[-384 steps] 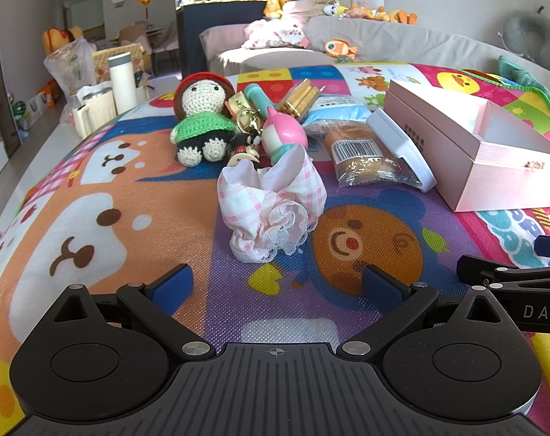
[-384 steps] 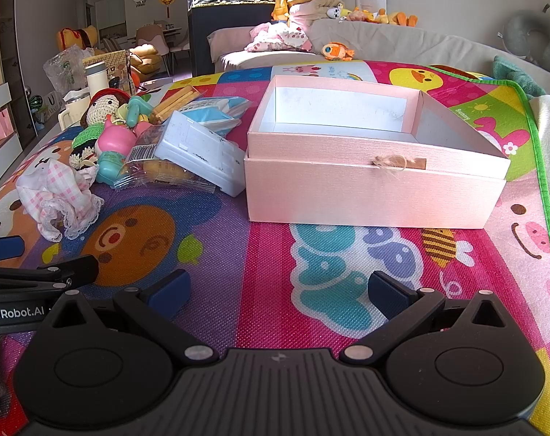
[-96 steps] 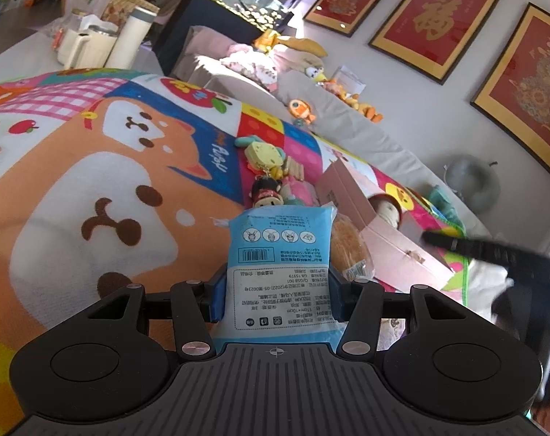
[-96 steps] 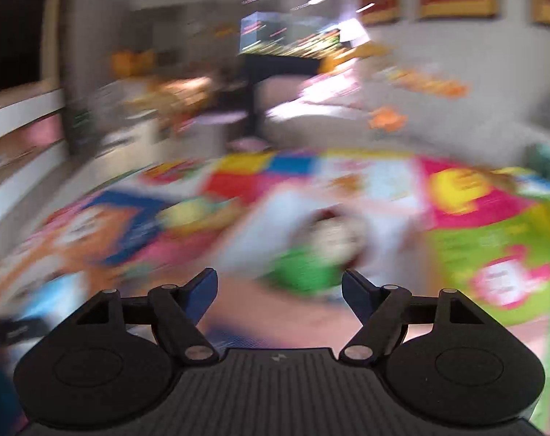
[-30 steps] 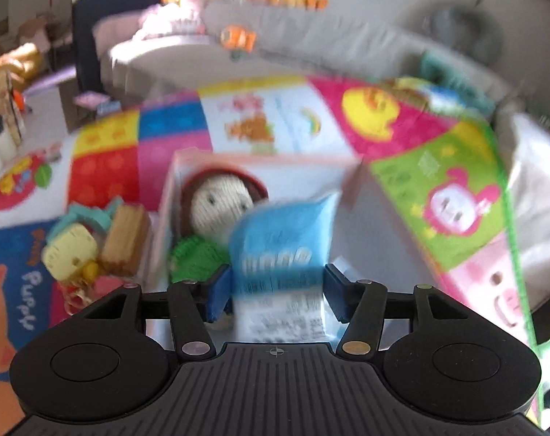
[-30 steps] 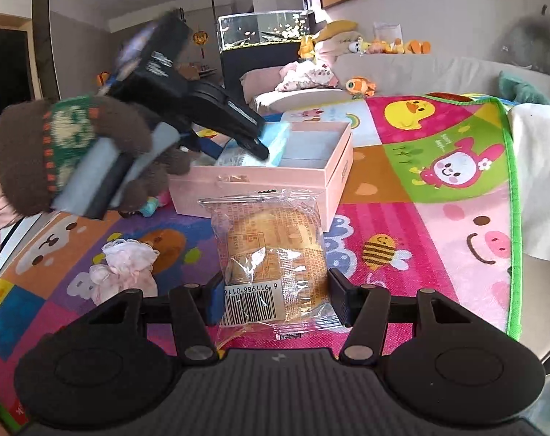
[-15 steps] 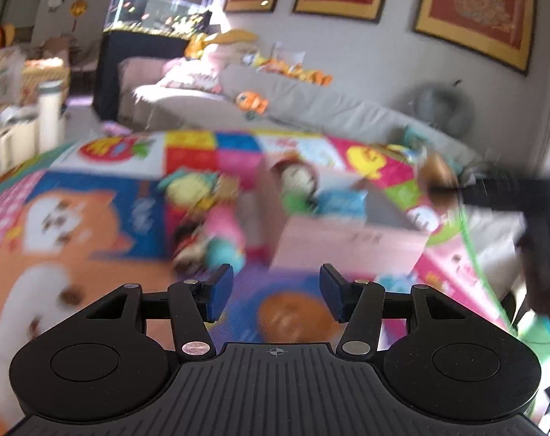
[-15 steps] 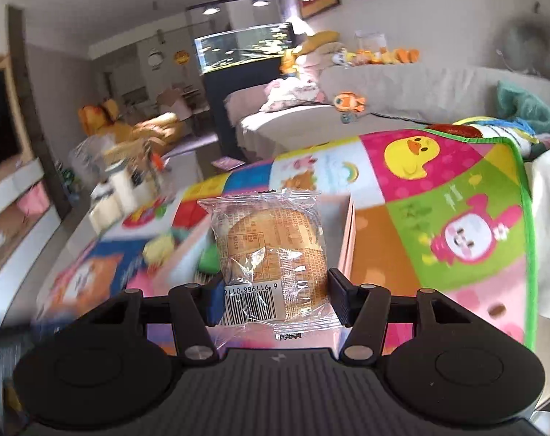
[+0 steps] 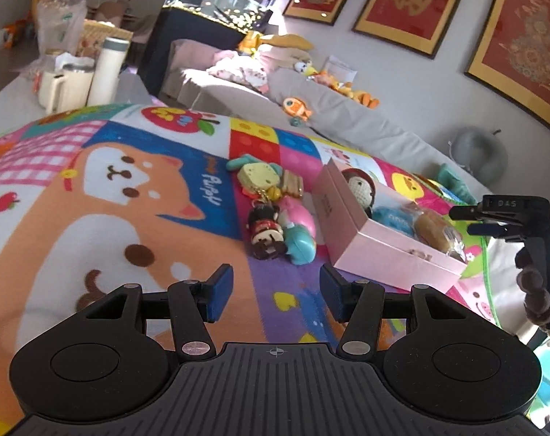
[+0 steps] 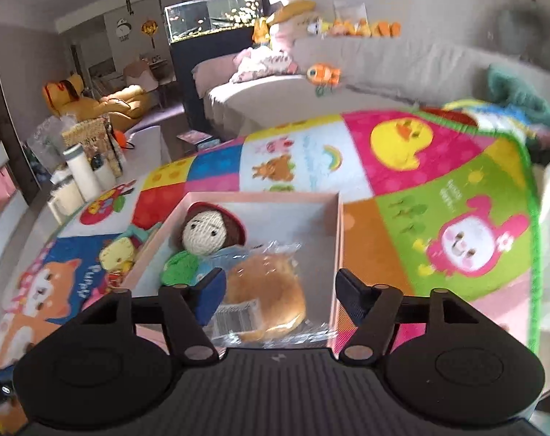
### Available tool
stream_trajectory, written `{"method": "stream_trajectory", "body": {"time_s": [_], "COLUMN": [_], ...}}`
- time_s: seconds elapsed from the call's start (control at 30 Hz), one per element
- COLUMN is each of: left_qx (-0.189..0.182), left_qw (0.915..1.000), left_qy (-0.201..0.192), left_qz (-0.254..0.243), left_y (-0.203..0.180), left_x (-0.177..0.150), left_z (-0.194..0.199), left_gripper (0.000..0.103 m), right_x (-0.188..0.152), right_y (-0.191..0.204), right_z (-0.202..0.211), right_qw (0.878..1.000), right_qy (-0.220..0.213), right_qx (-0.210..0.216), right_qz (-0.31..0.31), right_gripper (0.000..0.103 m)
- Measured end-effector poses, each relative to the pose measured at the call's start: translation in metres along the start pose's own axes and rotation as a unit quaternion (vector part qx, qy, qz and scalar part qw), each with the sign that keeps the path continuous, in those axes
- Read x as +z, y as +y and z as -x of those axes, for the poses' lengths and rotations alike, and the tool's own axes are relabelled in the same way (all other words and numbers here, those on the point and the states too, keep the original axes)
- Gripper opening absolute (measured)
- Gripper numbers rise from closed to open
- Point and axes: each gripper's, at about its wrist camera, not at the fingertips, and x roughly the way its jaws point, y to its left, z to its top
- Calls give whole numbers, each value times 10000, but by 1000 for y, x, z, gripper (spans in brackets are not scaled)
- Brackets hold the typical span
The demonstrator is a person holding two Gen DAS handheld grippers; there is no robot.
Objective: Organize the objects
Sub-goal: 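Lower the bread roll into the pink box and open the right tool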
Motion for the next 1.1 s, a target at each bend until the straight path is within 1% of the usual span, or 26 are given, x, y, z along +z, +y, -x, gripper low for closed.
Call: {"method": "stream_trajectory", "body": {"time_s": [0.03, 0.07, 0.13, 0.17, 0.2, 0.27, 0.3, 0.33, 0.37, 0.4, 0.5, 0.57, 0.63, 0.7, 0.77, 0.8, 0.83, 0.9, 0.97, 1.0, 1.1], "left_qx": [-21, -29, -33, -33, -23, 23, 52, 92, 137, 190, 245, 185, 157, 206, 240, 243, 210, 113, 148, 267, 799], "left_qw": [10000, 10000, 10000, 10000, 10000, 10000, 10000, 9999, 9999, 9998, 9996, 9997, 9997, 9996, 9993, 9992, 9993, 9999, 9993, 9987, 9948], "left_qy": [4, 17, 63, 76, 78, 70, 62, 55, 55, 64, 131, 162, 99, -30, -215, -289, -285, -42, 299, 401, 623], "left_qz": [9, 18, 23, 17, 14, 12, 17, 24, 36, 50, 78, 23, -134, -190, -190, -163, -113, 43, 189, 179, -94], "left_y": [-1, -2, -4, -4, -5, -3, -2, 0, 1, 3, 4, -1, -9, -14, -17, -19, -20, -18, -16, -16, -20], "left_x": [-1, -2, -4, -4, -5, -4, -4, -3, -3, -3, -1, 3, 13, 28, 48, 62, 74, 99, 124, 133, 151], "left_z": [-1, -3, -5, -5, -5, -3, -2, -2, -2, -3, -9, -14, -20, -29, -45, -59, -73, -113, -158, -177, -227], "left_gripper": [57, 57, 57, 57, 57, 57, 57, 57, 57, 57, 57, 57, 57, 57, 57, 57, 57, 57, 57, 57, 56], "right_x": [0, 0, 2, 1, 0, -4, -6, -9, -12, -16, -27, -33, -32, -30, -27, -26, -27, -31, -39, -45, -63], "right_y": [3, 5, 8, 9, 9, 2, -4, -7, -9, -8, 6, 11, 13, 14, 16, 17, 18, 21, 24, 25, 25], "right_z": [-1, -3, -15, -23, -33, -49, -53, -54, -53, -50, -41, -37, -33, -27, -16, -11, -6, 7, 19, 27, 45], "right_qw": [9999, 9999, 9996, 9996, 9994, 9985, 9981, 9980, 9984, 9992, 9990, 9974, 9966, 9966, 9964, 9960, 9957, 9948, 9937, 9924, 9881], "right_qy": [-43, -52, 95, 146, 246, 340, 350, 339, 287, 218, 99, 79, 70, -30, -245, -356, -455, -617, -697, -757, -971], "right_qx": [-23, 20, 245, 255, 237, 223, 122, 59, 39, -9, -281, -305, -325, -280, -279, -271, -247, -187, -89, -38, 10], "right_qz": [90, 152, 79, 20, -43, -359, -501, -531, -483, -348, 344, 642, 750, 774, 764, 768, 773, 792, 876, 965, 1196], "right_gripper": [51, 44, 42, 42, 42, 42, 42, 40, 33, 32, 32, 32, 34, 39, 50, 53, 56, 58, 61, 62, 67]}}
